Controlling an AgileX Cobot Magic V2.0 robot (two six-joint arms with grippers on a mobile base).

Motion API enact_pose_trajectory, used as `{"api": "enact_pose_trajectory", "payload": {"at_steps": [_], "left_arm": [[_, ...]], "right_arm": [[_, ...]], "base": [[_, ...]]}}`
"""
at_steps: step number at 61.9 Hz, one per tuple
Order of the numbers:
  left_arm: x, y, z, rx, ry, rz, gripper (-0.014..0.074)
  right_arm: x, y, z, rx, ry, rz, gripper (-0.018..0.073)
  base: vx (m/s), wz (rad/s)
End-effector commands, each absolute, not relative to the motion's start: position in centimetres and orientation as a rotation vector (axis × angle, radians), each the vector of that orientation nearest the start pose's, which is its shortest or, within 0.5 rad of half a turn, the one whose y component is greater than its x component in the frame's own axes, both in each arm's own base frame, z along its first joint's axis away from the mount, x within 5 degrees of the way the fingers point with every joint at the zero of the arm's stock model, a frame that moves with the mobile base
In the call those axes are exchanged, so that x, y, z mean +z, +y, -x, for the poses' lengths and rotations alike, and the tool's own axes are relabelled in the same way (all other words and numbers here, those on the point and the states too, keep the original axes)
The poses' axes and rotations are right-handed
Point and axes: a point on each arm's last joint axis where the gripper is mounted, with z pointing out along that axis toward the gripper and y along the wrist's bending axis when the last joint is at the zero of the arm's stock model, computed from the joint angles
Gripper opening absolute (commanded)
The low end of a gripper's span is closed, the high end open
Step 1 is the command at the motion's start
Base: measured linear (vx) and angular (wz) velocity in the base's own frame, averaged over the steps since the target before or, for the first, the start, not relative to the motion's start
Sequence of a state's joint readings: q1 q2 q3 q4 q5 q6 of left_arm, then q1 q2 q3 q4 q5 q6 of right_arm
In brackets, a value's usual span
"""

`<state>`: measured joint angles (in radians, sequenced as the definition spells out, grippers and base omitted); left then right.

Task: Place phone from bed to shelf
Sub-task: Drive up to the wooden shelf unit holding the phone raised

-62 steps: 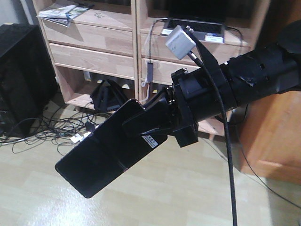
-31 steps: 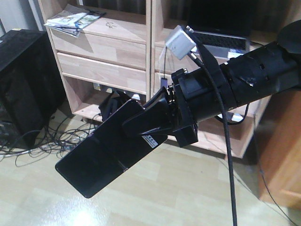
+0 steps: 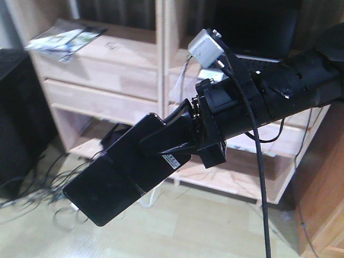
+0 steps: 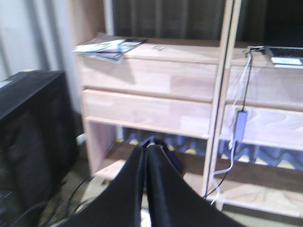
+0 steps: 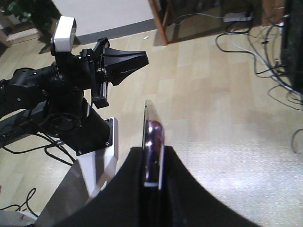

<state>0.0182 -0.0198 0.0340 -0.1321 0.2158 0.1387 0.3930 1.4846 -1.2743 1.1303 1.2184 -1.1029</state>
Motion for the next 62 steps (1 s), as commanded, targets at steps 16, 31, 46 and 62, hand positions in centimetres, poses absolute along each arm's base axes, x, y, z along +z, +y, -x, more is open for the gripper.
{"api": "enact_pose_trajectory", "payload": {"at_steps": [16, 31, 46, 62], "left_arm": [[19.03, -0.1, -5.58, -0.006, 1.631, -0.001, 0.0001], [19.03, -0.1, -5.58, -0.006, 1.631, -0.001, 0.0001], [19.03, -0.1, -5.58, -0.006, 1.631, -0.001, 0.0001], [19.03, -0.1, -5.58, -0.006, 1.631, -0.001, 0.0001]], "right_arm": [[38.44, 18.16, -22.56, 1.323, 1.766, 1.302, -0.0004], [38.44, 18.16, -22.56, 1.323, 1.766, 1.302, -0.0004], [38.44, 18.16, -22.56, 1.323, 1.766, 1.302, -0.0004], [38.44, 18.16, -22.56, 1.323, 1.766, 1.302, -0.0004]], "base": [[0.32, -0.34], [0.28, -0.39], [0.25, -0.31], [0.24, -0.14]]}}
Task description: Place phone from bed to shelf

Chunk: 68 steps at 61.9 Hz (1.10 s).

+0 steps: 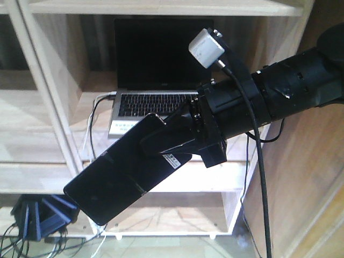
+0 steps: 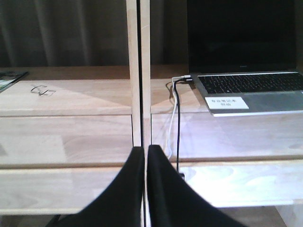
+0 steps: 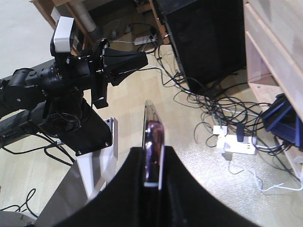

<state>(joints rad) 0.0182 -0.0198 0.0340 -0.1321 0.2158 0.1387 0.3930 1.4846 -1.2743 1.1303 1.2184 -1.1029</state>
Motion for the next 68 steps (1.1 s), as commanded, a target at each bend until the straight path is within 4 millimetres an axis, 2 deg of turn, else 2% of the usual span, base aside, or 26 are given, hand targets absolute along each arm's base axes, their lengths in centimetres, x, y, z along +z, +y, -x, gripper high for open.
{"api": "enact_pose_trajectory", "payload": {"at_steps": [1, 68], "left_arm": [[19.03, -0.1, -5.58, -0.006, 1.631, -0.001, 0.0001], [19.03, -0.1, -5.58, -0.006, 1.631, -0.001, 0.0001]], "right_arm": [[38.44, 18.16, -22.56, 1.323, 1.766, 1.302, -0.0004], [38.44, 18.16, -22.56, 1.323, 1.766, 1.302, -0.0004]], "base": [[0.23, -0.05], [0.14, 0.01]]}}
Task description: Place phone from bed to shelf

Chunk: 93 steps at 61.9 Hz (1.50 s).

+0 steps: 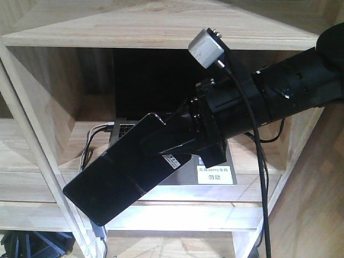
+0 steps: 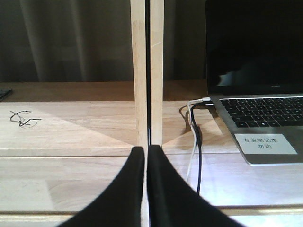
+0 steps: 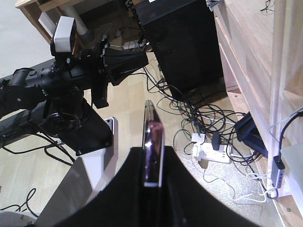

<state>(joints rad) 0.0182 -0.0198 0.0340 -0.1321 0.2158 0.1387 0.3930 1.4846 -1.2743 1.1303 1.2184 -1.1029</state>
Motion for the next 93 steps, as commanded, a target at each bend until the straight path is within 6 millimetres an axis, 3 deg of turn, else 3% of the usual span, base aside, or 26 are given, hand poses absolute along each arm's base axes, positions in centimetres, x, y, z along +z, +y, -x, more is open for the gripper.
{"api": "enact_pose_trajectory", "payload": {"at_steps": [1, 93], "left_arm": [[19.03, -0.1, -5.58, -0.006, 1.631, -0.001, 0.0001], [19.03, -0.1, -5.58, -0.006, 1.631, -0.001, 0.0001]], "right_arm": [[38.44, 18.16, -22.56, 1.323, 1.766, 1.302, -0.0004], [38.44, 18.16, -22.56, 1.323, 1.766, 1.302, -0.0004]], "base": [[0.06, -0.01], [0.05, -0.03]]}}
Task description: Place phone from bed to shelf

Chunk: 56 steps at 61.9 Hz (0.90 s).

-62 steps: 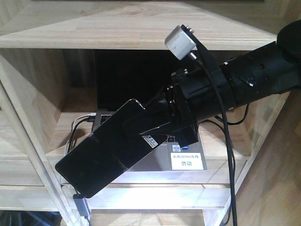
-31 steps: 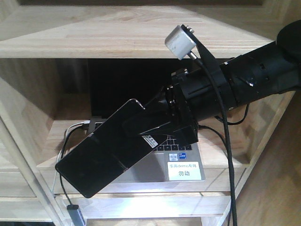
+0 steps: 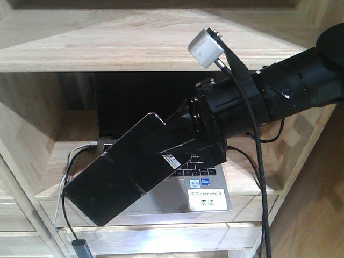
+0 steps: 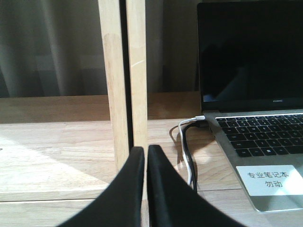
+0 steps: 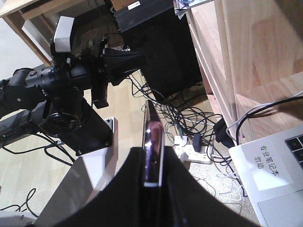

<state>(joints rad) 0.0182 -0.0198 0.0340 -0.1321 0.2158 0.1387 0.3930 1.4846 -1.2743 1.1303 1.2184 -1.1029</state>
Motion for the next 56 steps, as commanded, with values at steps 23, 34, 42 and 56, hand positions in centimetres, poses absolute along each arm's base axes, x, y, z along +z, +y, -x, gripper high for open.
{"api": "enact_pose_trajectory", "payload": {"at_steps": [23, 34, 42, 56], "left_arm": [[19.03, -0.1, -5.58, -0.006, 1.631, -0.001, 0.0001], [19.03, -0.1, -5.58, -0.006, 1.631, -0.001, 0.0001], [19.03, -0.1, -5.58, -0.006, 1.631, -0.001, 0.0001], [19.03, -0.1, -5.58, -0.006, 1.631, -0.001, 0.0001]], "right_arm": [[38.44, 18.16, -22.56, 1.323, 1.766, 1.302, -0.0004], [38.48, 18.18, -22.56, 1.327, 1.764, 1.3, -0.0004], [38.51, 18.19, -22.55, 1.331, 1.762, 1.297, -0.0004], [38.61, 18.22, -22.54, 1.343, 1.755, 1.288, -0.0004]], "base": [[0.0, 0.0], [0.0, 0.0], [0.0, 0.0], [0.0, 0.0]]}}
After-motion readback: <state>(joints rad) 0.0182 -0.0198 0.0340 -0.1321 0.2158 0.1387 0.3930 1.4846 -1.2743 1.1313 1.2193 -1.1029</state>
